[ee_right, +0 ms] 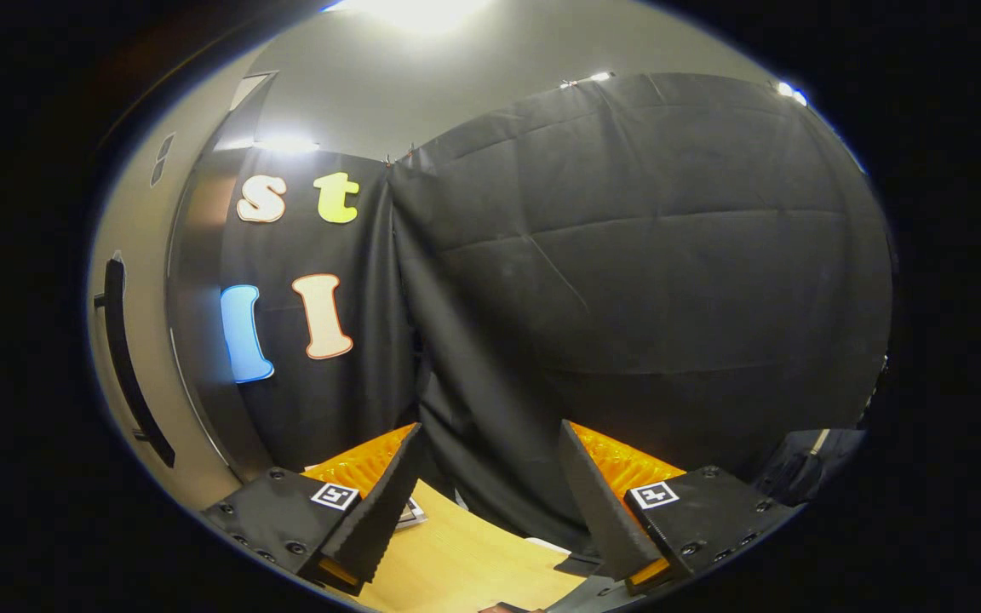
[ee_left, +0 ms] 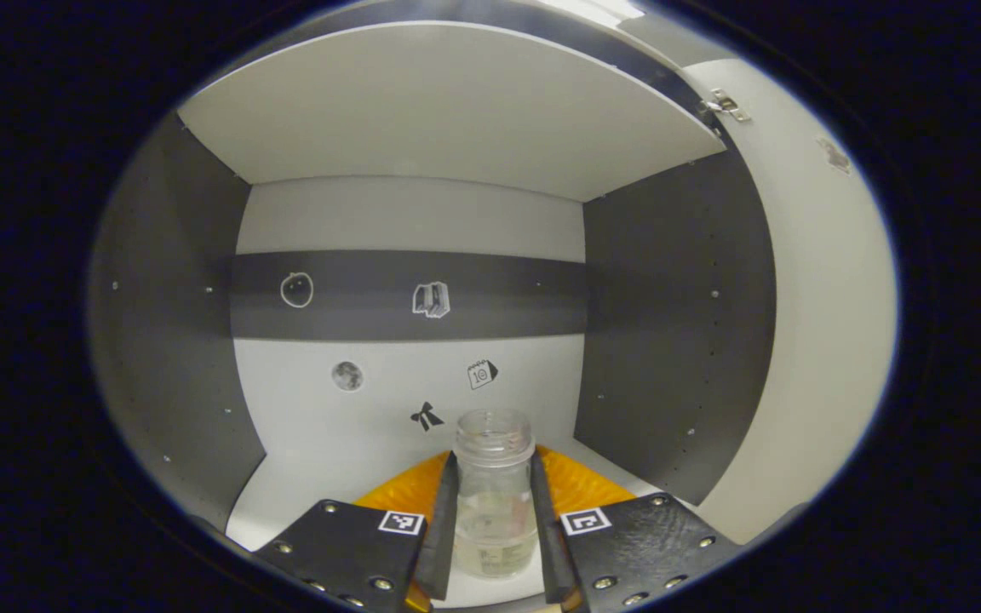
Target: Grasp the bottle in the cabinet with the left hand and place it on the coaster, then close the right door with the right hand and the left door with the left hand.
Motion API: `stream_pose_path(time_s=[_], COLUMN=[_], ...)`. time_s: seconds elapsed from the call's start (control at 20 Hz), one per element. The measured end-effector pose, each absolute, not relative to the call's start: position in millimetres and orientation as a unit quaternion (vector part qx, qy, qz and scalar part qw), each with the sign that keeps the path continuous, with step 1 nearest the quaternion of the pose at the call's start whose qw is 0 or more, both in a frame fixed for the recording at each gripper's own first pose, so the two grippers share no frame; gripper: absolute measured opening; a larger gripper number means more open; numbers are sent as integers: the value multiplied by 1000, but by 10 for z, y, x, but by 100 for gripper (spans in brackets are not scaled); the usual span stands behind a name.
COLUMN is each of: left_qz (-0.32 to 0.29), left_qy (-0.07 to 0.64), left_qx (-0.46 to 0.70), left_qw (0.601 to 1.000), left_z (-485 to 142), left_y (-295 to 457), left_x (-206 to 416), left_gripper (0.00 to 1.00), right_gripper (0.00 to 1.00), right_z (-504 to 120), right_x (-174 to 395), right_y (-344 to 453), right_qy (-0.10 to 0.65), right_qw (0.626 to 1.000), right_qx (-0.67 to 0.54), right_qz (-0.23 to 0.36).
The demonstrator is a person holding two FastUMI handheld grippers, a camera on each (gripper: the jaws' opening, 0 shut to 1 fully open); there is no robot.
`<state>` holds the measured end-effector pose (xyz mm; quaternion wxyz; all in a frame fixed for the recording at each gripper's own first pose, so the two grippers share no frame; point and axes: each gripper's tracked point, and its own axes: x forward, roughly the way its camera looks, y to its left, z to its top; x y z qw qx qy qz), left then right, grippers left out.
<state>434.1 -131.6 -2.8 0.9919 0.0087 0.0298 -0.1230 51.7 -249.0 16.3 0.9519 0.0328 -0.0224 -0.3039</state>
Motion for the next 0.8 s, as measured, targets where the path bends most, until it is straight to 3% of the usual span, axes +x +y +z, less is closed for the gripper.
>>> stream_pose_path(time_s=[0.35, 0.8], left_qz=[-154, -196], left_qy=[0, -19], left_qx=[25, 27], left_qw=[988, 980], left_z=[323, 407], left_y=[-1370, -1249], left_x=[3862, 2505], left_gripper=[35, 36], right_gripper=[100, 100], right_z=[180, 281], right_x=[548, 497], right_y=[-2387, -1999], right_qy=[-24, -17], right_qw=[958, 977], right_qx=[35, 17], right_qz=[-284, -211])
